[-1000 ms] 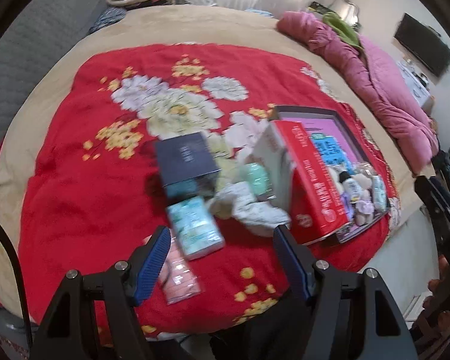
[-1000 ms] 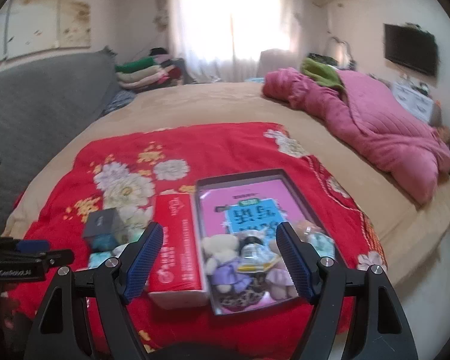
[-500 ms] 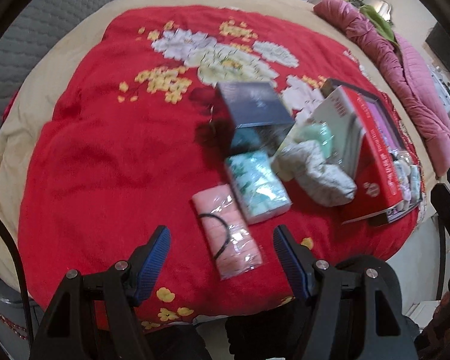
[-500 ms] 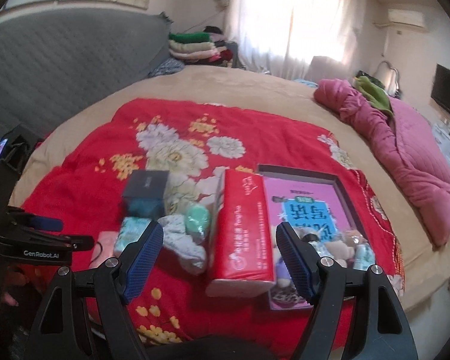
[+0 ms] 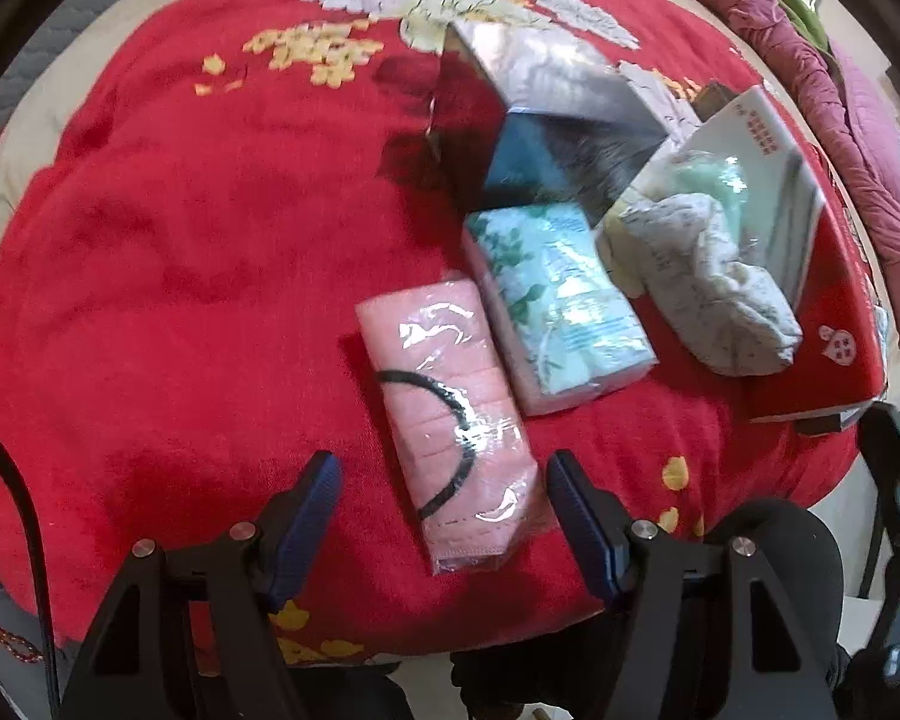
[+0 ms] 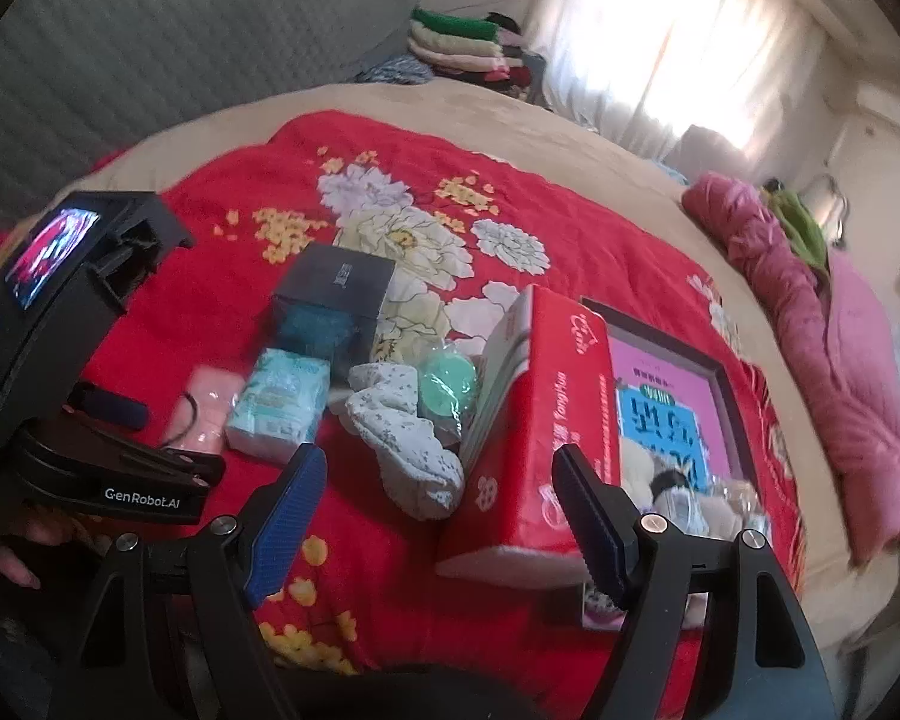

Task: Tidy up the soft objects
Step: 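Withdraw both tools from the tray toward the remaining pile, then grasp the pink towel roll with the left tool while the right grasps the floral scrunchie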

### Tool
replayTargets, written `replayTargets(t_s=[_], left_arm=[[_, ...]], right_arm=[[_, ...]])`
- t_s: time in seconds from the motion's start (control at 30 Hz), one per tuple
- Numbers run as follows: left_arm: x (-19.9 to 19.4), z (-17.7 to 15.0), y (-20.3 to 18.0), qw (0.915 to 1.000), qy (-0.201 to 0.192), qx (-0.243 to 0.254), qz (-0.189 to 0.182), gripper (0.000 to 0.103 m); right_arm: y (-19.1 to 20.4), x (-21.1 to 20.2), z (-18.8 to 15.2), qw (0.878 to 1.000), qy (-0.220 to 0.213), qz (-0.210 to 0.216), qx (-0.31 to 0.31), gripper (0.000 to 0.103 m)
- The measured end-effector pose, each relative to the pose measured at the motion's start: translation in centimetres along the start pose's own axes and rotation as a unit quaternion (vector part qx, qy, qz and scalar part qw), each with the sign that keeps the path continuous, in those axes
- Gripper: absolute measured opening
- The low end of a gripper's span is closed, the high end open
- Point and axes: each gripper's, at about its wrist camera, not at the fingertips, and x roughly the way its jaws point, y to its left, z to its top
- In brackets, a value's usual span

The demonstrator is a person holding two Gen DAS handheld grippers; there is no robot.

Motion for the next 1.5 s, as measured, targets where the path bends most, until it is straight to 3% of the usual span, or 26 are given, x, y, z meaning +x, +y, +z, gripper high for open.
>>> replayTargets(t_s=[0.47,0.57,0.63,0.7,0.77,0.87,1.07,1.5], left_arm=[[0.2,0.6,2.5,0.9986,-0.004,-0.035,-0.041,0.070],[0.3,0.8,3.1,0.9976,-0.004,-0.048,-0.049,0.070],[0.6,0.9,3.2,0.9973,-0.002,-0.055,-0.050,0.070],[0.8,1.2,3.2,0.9971,-0.001,-0.060,-0.048,0.070],[0.9,1.3,3.2,0.9966,-0.004,-0.068,-0.047,0.068],[1.1,1.7,3.5,0.9965,-0.012,-0.079,-0.024,0.043],[0.7,1.5,5.1,0.9934,-0.028,-0.100,-0.049,0.038],[-3.6,0.4,3.7,0.9937,-0.083,-0.060,-0.044,0.038]], right_arm=[[3.7,6.9,0.2,0.990,0.056,-0.063,-0.116,0.077],[3.8,8.3,0.2,0.988,0.069,-0.069,-0.119,0.054],[3.5,9.3,0.2,0.989,0.082,-0.061,-0.105,0.031],[2.7,9.8,0.0,0.991,0.089,-0.054,-0.081,0.028],[2.2,9.2,0.2,0.994,0.076,-0.053,-0.063,0.024],[1.4,8.0,0.5,0.998,0.050,-0.035,-0.033,0.019],[1.0,6.5,0.6,1.000,0.024,-0.016,-0.007,0.015],[-1.7,1.0,0.4,0.996,-0.058,0.027,0.068,0.014]])
